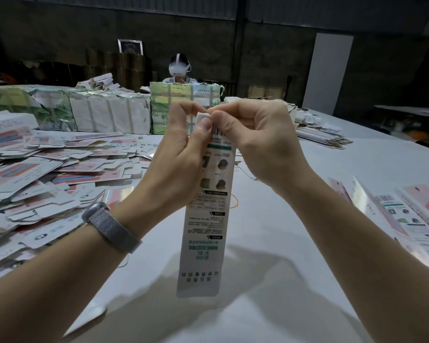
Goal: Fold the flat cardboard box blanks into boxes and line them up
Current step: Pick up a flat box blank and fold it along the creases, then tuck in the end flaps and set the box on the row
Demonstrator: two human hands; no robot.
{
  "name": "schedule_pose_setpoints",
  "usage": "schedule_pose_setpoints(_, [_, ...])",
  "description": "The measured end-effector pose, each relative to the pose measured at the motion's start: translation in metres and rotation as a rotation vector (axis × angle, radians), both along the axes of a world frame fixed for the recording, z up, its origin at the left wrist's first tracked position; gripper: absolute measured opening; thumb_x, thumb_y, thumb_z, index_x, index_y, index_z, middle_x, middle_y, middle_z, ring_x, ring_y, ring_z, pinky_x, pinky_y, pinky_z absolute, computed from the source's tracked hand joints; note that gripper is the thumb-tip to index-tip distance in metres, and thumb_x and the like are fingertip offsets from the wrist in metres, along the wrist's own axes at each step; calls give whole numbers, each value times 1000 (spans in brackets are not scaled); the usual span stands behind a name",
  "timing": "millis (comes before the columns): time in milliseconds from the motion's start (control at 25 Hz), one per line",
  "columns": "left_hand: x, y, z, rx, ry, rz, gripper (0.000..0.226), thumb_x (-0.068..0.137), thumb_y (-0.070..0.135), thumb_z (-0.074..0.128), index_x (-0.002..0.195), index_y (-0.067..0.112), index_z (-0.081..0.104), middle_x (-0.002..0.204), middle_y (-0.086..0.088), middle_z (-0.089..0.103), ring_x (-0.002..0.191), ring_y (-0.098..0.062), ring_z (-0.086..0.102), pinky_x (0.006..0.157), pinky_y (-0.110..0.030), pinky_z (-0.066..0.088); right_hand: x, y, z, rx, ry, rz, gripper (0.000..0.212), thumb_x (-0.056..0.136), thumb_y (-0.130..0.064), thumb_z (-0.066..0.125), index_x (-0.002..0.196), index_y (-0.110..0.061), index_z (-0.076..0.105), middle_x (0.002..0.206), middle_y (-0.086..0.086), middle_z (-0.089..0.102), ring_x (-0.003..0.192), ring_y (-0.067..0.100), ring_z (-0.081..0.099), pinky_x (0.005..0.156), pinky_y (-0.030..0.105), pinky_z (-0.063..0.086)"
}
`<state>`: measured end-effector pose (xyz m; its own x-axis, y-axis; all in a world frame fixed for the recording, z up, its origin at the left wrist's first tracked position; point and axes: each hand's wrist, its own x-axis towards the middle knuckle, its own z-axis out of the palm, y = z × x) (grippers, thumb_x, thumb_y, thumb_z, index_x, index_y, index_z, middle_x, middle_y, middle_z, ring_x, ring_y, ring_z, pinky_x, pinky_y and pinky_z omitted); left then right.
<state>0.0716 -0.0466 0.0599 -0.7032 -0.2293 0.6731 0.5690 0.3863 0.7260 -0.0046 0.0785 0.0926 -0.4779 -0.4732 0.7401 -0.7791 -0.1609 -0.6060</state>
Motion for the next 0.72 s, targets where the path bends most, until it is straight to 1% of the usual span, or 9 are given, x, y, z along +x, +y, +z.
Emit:
schedule_pose_setpoints(80, [-2,3,-1,71,4,-3,4,108,31,37,105,30,39,82,-8,64,63,-14,67,55,-27,54,3,-2,-2,73,97,-164,16,96,-22,63,105,-15,75,95,-4,71,93,12,67,81,35,57])
schedule_pose_setpoints(200, [-2,10,-1,190,-108,-24,9,110,37,33,109,29,37,80,2,70,65,-11,67,55,-32,56,11,-5,-3,261,208,-424,30,100,-39,50,117,-26,71,103,-6,50,102,14,51,86,39,48])
schedule_pose_setpoints(280, [-1,10,2,277,-205,-97,32,105,52,33,121,25,42,90,2,72,74,-14,68,61,-39,57,16,-3,1,354,150,-397,39,96,-48,45,117,-25,68,102,-6,43,97,12,49,84,38,47])
schedule_pose_setpoints(360, [1,11,5,389,-225,-206,61,95,61,36,135,16,42,104,-7,73,84,-19,69,64,-39,57,19,-1,3,445,194,-407,48,89,-52,53,125,-22,62,108,-3,42,99,13,51,85,36,47])
schedule_pose_setpoints(400, [0,10,4,396,-225,-243,64,93,61,38,138,14,41,107,-9,73,87,-20,70,65,-39,58,18,1,4,467,243,-433,51,87,-49,58,129,-21,60,112,-2,43,101,15,52,86,36,46])
schedule_pose_setpoints(480, [-2,9,-2,315,-244,-247,54,92,57,42,134,24,46,113,-4,71,96,-17,71,69,-38,59,11,6,6,457,279,-487,51,84,-40,64,132,-22,59,115,-2,47,100,15,52,84,32,45])
schedule_pose_setpoints(600, [-5,9,-7,166,-211,-106,28,86,55,51,113,53,56,125,12,65,115,-8,65,76,-35,59,-15,34,9,533,238,-640,39,85,-33,63,123,-25,63,112,-6,49,100,16,52,82,31,41])
schedule_pose_setpoints(680, [-10,-2,-9,149,-168,-72,25,86,54,56,111,54,62,125,12,68,116,-7,65,79,-39,58,-42,69,7,657,172,-802,34,88,-32,58,121,-27,63,117,-4,52,107,21,52,81,32,39])
schedule_pose_setpoints(720, [-13,-10,-8,133,-173,-66,24,93,50,56,117,49,63,127,9,68,118,-12,65,83,-46,57,-56,92,5,713,129,-895,34,90,-31,55,123,-28,61,122,-2,52,112,23,51,81,33,39])
